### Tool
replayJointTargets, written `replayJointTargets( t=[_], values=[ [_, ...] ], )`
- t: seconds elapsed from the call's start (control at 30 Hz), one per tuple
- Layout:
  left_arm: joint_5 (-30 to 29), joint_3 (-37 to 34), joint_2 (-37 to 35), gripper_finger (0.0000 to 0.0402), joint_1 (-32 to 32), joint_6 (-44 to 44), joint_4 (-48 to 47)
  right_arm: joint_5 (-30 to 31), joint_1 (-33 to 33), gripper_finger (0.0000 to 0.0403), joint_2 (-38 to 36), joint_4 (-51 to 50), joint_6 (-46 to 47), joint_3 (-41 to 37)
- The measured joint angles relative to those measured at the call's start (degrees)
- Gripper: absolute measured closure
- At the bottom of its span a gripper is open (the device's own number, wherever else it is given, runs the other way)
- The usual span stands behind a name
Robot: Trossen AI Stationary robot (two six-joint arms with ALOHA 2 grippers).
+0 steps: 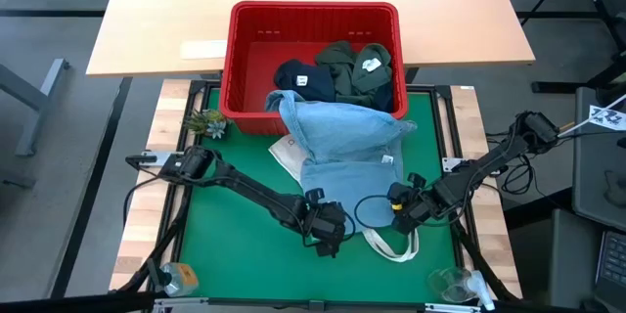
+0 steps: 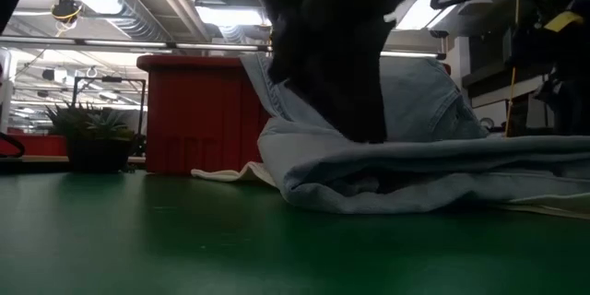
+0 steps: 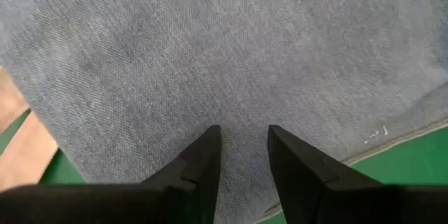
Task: Fold laundry
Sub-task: Fold the light blue pants
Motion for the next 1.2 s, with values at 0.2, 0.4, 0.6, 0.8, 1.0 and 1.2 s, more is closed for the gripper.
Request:
replayJointTargets(
  t=[0.2, 0.4, 0.6, 0.8, 1.0, 1.2],
  values=[
    [2.69, 0.95, -0.39, 0.0284, 0.09, -0.53, 0.01, -2.37, 0.0, 0.0283, 0.01, -3.68, -3.04, 3.24],
    [8.64, 4.01, -0.68, 0.0284, 0.07, -0.53, 0.4, -5.55, 0.06, 0.0283, 0.01, -6.46, -3.51, 9.1],
    [11.28, 4.04, -0.68, 0.0284, -0.52, -3.25, 0.75, -8.93, 0.04, 0.0283, -0.01, -0.84, -3.35, 10.08],
    [11.34, 4.06, -0.68, 0.0277, -1.22, 0.47, 0.49, -8.93, 0.04, 0.0283, -0.01, 0.39, -5.75, 10.08],
    [11.98, 4.08, -0.37, 0.0233, -1.27, 4.23, 0.25, -9.35, 0.0, 0.028, -0.01, 0.43, -6.46, 10.08],
    [11.98, 4.08, -0.33, 0.0199, -1.27, 4.3, -0.05, -9.92, 0.0, 0.022, 0.0, 0.42, -8.41, 10.08]
  ],
)
